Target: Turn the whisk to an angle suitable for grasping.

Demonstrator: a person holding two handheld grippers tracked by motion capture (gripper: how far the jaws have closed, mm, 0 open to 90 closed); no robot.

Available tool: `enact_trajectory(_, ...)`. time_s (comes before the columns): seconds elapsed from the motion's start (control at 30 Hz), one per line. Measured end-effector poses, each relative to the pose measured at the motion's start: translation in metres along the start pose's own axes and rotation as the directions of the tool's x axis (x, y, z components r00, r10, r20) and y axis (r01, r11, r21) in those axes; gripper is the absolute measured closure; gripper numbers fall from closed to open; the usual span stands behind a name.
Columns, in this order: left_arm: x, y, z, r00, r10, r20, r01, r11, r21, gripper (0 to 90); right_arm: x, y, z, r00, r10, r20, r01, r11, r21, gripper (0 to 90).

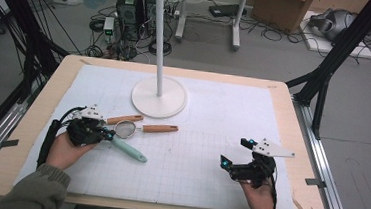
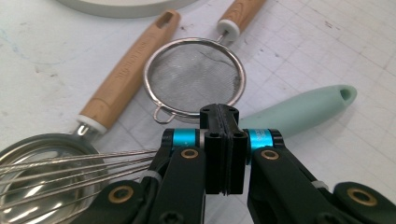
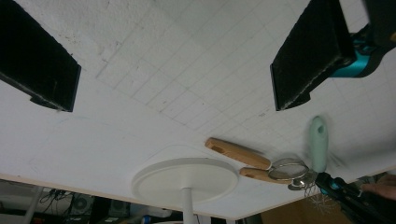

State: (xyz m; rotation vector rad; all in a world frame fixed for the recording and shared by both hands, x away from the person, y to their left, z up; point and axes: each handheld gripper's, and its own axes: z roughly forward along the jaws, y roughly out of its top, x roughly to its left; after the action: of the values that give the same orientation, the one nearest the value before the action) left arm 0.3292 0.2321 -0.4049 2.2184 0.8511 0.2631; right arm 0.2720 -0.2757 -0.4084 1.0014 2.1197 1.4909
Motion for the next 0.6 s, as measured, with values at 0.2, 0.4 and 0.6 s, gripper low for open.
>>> enact_trajectory(0.2,-0.0065,-0.0020,-0.0028,0.9998,0.018,-0.004,-0.018,0.9996,0.019,88.6,-0.0009,0.0001,-0.0008,1.0000,0.002,0.003,-0.002,1.000,0.000,0.2)
enact_trajectory(0.4,-0.0109,-0.0045,-0.0040,0.9996,0.027,0.001,-0.027,0.9994,0.022,87.3,-0.0003,0.0003,-0.0006,1.0000,0.004,0.003,-0.004,1.000,0.000,0.2)
enact_trajectory(0.6,-0.0083,-0.0088,-0.0020,0.9999,0.013,0.003,-0.013,0.9997,0.021,87.4,-0.0001,0.0005,-0.0004,1.0000,0.001,0.001,-0.001,1.000,-0.002,0.2)
